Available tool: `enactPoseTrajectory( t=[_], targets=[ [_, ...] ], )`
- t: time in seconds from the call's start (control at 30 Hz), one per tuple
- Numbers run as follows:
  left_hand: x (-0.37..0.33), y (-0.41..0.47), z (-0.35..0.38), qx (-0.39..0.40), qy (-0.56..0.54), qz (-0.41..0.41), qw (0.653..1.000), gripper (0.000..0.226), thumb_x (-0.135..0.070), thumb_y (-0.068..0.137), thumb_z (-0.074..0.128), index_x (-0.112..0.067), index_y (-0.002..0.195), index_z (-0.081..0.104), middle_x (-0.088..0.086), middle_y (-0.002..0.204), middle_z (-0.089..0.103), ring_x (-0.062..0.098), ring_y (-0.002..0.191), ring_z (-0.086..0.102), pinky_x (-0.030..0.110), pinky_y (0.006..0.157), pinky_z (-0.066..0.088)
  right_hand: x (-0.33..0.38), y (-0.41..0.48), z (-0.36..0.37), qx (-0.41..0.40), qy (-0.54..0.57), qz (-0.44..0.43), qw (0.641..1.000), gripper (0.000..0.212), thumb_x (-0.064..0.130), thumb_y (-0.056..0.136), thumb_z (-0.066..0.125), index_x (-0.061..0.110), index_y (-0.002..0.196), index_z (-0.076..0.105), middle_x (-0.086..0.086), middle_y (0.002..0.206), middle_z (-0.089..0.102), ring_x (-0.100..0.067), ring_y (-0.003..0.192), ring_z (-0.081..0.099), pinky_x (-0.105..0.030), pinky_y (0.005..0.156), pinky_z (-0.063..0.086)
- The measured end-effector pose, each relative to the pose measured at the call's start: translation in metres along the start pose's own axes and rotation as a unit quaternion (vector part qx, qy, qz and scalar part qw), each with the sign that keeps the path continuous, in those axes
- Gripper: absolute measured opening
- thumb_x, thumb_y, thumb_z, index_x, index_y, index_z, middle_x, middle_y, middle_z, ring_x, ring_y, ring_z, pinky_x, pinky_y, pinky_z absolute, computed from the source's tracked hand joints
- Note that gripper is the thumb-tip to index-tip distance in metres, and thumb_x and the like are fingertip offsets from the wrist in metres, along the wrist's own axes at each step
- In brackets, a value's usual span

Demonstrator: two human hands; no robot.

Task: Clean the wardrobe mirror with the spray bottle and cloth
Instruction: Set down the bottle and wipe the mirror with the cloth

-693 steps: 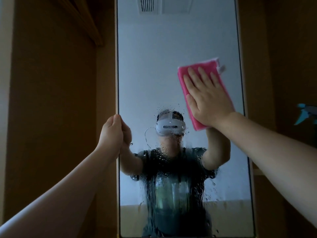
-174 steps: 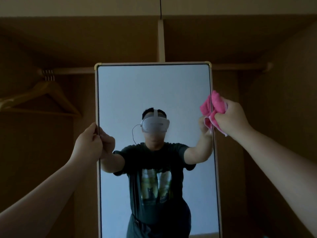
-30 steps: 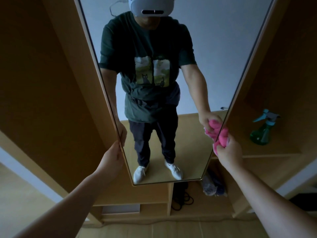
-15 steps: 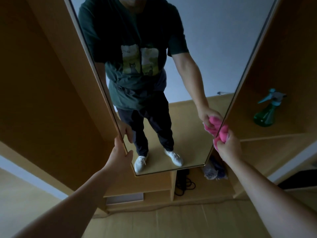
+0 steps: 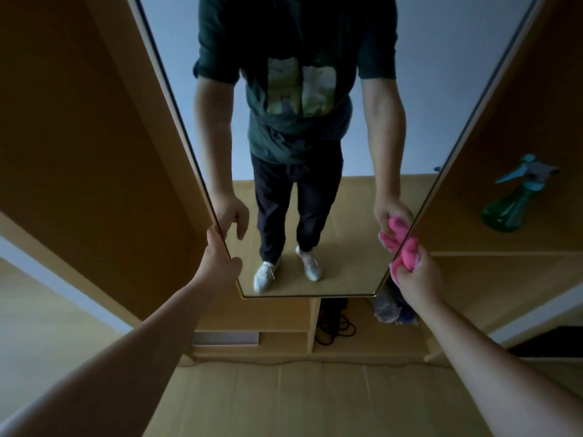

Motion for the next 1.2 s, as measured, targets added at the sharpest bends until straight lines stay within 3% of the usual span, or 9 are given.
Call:
enactPoseTrajectory(
  t=[0.1, 0.17, 0.23, 0.37, 0.5, 0.7, 0.87, 1.03, 1.2],
  targets=[
    [0.005, 0.0, 0.005, 0.01, 0.0, -0.003, 1.0, 0.091, 0.002, 0.081, 0.056, -0.028, 0.147, 0.0, 0.016, 0.147, 0.035, 0.007, 0.088, 0.046, 0.012, 0.05, 0.039, -0.015, -0.001, 0.008, 0.001, 0.011, -0.001, 1.0, 0.034, -0.003, 0.085, 0.063, 0.02, 0.11, 0.059, 0.013, 0.081, 0.061, 0.002, 0.07, 0.065, -0.006, 0.055, 0.045],
    [0.008, 0.002, 0.006, 0.011, 0.013, 0.002, 1.0, 0.091, 0.004, 0.081, 0.056, -0.023, 0.147, -0.001, 0.016, 0.149, 0.033, 0.011, 0.104, 0.038, 0.008, 0.049, 0.035, -0.023, -0.001, 0.012, -0.007, -0.002, 0.001, 1.0, 0.033, 0.0, 0.085, 0.065, 0.017, 0.113, 0.059, 0.015, 0.081, 0.06, 0.004, 0.073, 0.059, -0.009, 0.058, 0.042],
    [0.01, 0.004, 0.007, 0.012, 0.018, 0.003, 1.0, 0.089, 0.006, 0.082, 0.055, -0.018, 0.147, -0.001, 0.017, 0.147, 0.033, 0.012, 0.106, 0.034, 0.009, 0.052, 0.033, -0.029, -0.002, 0.015, -0.016, -0.005, 0.006, 1.0, 0.028, 0.003, 0.085, 0.066, 0.018, 0.109, 0.059, 0.014, 0.08, 0.06, 0.004, 0.073, 0.057, -0.01, 0.059, 0.043],
    [0.011, 0.004, 0.008, 0.006, 0.013, 0.007, 1.0, 0.084, 0.009, 0.081, 0.054, -0.009, 0.146, 0.003, 0.017, 0.146, 0.033, 0.013, 0.109, 0.033, 0.014, 0.061, 0.035, -0.042, -0.004, 0.024, -0.028, 0.013, 0.02, 0.999, 0.027, 0.0, 0.085, 0.065, 0.019, 0.102, 0.057, 0.01, 0.084, 0.062, -0.005, 0.077, 0.062, -0.032, 0.073, 0.057],
    [0.012, 0.004, 0.009, 0.009, 0.018, 0.018, 1.0, 0.081, 0.01, 0.081, 0.053, -0.005, 0.144, 0.005, 0.015, 0.144, 0.032, 0.017, 0.114, 0.036, 0.012, 0.061, 0.033, -0.054, -0.005, 0.034, -0.017, 0.028, 0.037, 0.999, 0.029, 0.001, 0.086, 0.064, 0.013, 0.112, 0.06, 0.0, 0.092, 0.067, -0.018, 0.086, 0.068, -0.041, 0.079, 0.059],
    [0.01, 0.006, 0.01, 0.003, 0.024, 0.026, 0.999, 0.073, 0.008, 0.083, 0.05, -0.008, 0.14, 0.009, 0.004, 0.117, 0.035, 0.002, 0.078, 0.042, 0.02, 0.051, 0.044, -0.075, -0.012, 0.045, -0.002, 0.024, 0.052, 0.998, 0.033, -0.002, 0.088, 0.059, 0.016, 0.116, 0.06, 0.002, 0.087, 0.067, -0.018, 0.08, 0.069, -0.034, 0.071, 0.059],
    [0.011, 0.007, 0.009, -0.009, 0.03, 0.025, 0.999, 0.071, 0.008, 0.083, 0.049, -0.009, 0.139, 0.009, 0.003, 0.103, 0.039, 0.003, 0.075, 0.043, 0.025, 0.048, 0.045, -0.09, -0.013, 0.052, 0.003, 0.012, 0.059, 0.998, 0.033, -0.005, 0.086, 0.059, 0.013, 0.114, 0.061, 0.003, 0.082, 0.066, -0.011, 0.076, 0.066, -0.025, 0.065, 0.054],
    [0.012, 0.006, 0.01, -0.011, 0.03, 0.018, 0.999, 0.075, 0.007, 0.083, 0.048, -0.014, 0.142, 0.006, 0.004, 0.113, 0.036, 0.008, 0.076, 0.047, 0.015, 0.037, 0.043, -0.106, -0.012, 0.063, 0.02, 0.021, 0.081, 0.996, 0.039, -0.003, 0.087, 0.06, 0.012, 0.124, 0.059, 0.0, 0.09, 0.065, -0.022, 0.089, 0.068, -0.036, 0.079, 0.057],
    [0.013, 0.008, 0.01, -0.026, 0.027, 0.008, 0.999, 0.073, 0.009, 0.081, 0.048, -0.012, 0.139, 0.009, -0.002, 0.092, 0.039, 0.013, 0.071, 0.05, 0.015, 0.034, 0.042, -0.12, -0.013, 0.072, 0.033, 0.035, 0.104, 0.993, 0.046, -0.003, 0.089, 0.058, 0.017, 0.13, 0.056, -0.001, 0.092, 0.066, -0.021, 0.087, 0.068, -0.042, 0.08, 0.059]
  ],
)
Point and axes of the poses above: each hand's wrist, its own y-axis towards the middle knuckle, its own z-axis out of the palm, x = y × z, the point moved 7 cm from there along y, towards the middle knuckle
